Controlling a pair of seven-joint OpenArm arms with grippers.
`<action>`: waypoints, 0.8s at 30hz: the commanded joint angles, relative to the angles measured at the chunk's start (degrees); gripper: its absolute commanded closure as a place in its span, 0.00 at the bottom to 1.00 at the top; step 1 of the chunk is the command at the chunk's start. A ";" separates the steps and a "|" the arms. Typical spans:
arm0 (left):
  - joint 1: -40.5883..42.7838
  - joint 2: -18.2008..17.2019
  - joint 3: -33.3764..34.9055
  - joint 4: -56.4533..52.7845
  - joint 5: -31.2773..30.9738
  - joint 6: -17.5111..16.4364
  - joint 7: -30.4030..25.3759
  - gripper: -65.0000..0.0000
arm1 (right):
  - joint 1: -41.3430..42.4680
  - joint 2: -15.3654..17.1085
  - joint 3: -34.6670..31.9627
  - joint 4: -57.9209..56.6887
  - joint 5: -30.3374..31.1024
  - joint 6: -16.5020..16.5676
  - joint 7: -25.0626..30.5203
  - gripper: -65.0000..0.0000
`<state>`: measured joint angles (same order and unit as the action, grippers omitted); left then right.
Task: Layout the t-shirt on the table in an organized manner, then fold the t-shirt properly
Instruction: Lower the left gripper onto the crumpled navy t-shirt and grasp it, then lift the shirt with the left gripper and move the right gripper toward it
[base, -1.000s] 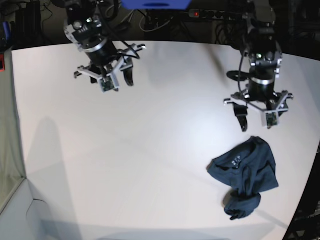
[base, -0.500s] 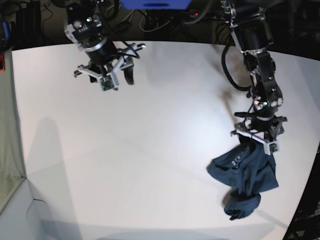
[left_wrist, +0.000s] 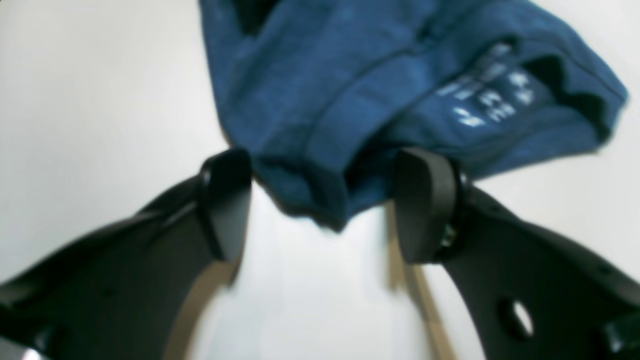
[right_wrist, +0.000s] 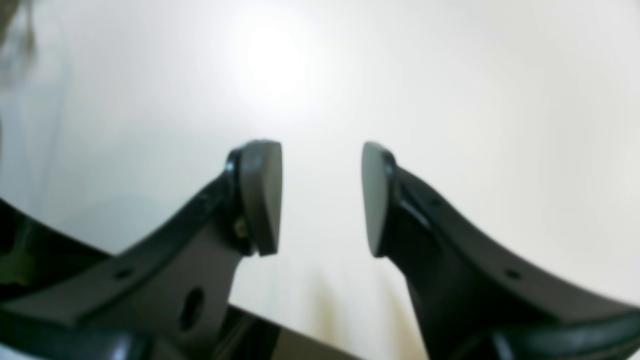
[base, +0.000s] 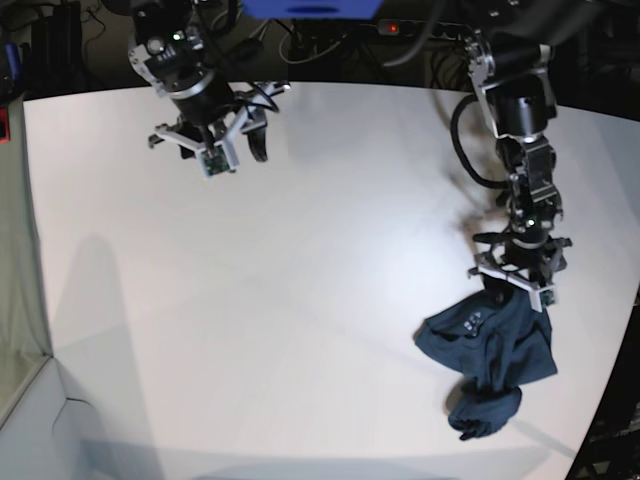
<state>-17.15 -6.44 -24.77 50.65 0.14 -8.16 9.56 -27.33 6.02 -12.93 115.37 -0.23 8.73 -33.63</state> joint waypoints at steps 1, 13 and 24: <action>-2.06 -0.29 0.03 0.03 -0.19 -0.41 -1.52 0.34 | 0.39 0.09 0.05 0.89 0.10 0.19 0.79 0.59; -3.64 -0.29 0.03 -3.75 -0.19 -0.58 -1.52 0.86 | 1.71 0.09 0.05 0.89 0.10 0.19 0.44 0.59; 15.43 -0.29 -0.06 20.78 -0.19 -0.58 -0.82 1.00 | 7.07 -0.09 -0.57 0.89 0.10 0.19 0.44 0.58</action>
<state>-0.05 -6.04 -24.75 70.13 0.34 -8.58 10.48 -20.27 5.96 -13.56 115.33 -0.27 8.75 -34.48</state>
